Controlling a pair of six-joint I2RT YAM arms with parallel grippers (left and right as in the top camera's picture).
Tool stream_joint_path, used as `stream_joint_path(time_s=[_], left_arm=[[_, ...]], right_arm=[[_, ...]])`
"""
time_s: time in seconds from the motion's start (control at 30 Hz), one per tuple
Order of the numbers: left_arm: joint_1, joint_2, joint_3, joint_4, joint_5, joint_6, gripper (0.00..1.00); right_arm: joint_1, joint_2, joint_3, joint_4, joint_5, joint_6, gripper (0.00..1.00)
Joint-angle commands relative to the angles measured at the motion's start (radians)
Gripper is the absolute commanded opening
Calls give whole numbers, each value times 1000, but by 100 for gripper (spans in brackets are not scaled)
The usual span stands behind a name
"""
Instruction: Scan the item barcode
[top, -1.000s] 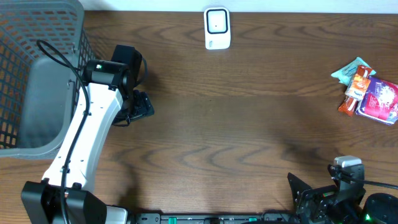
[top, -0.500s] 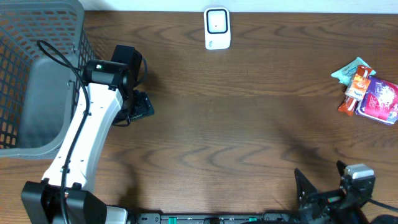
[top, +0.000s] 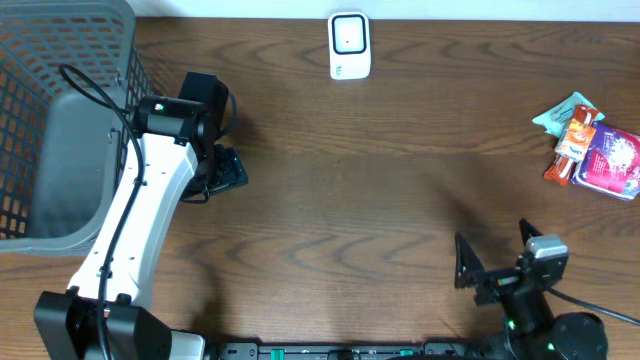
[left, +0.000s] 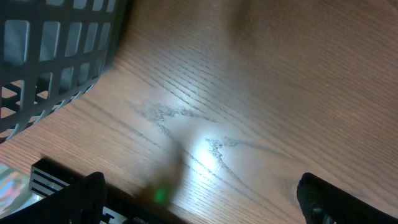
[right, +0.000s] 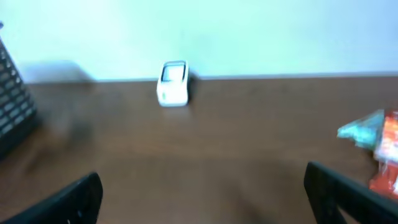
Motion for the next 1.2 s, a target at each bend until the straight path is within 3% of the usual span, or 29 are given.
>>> stream_joint_path(time_s=[0.0, 0.43, 0.67, 1.17], left_arm=[[5, -3, -3, -3, -3, -12, 98], [5, -3, -3, -3, -3, -12, 98], [5, -3, -3, -3, -3, -12, 98], [5, -3, -3, -3, -3, -12, 98]], right_arm=[[1, -21, -76, 84, 35, -37, 99], [-46, -22, -365, 543, 58, -32, 99], [-74, -22, -483, 710, 58, -5, 99], [-92, -23, -481, 556, 58, 10, 99]])
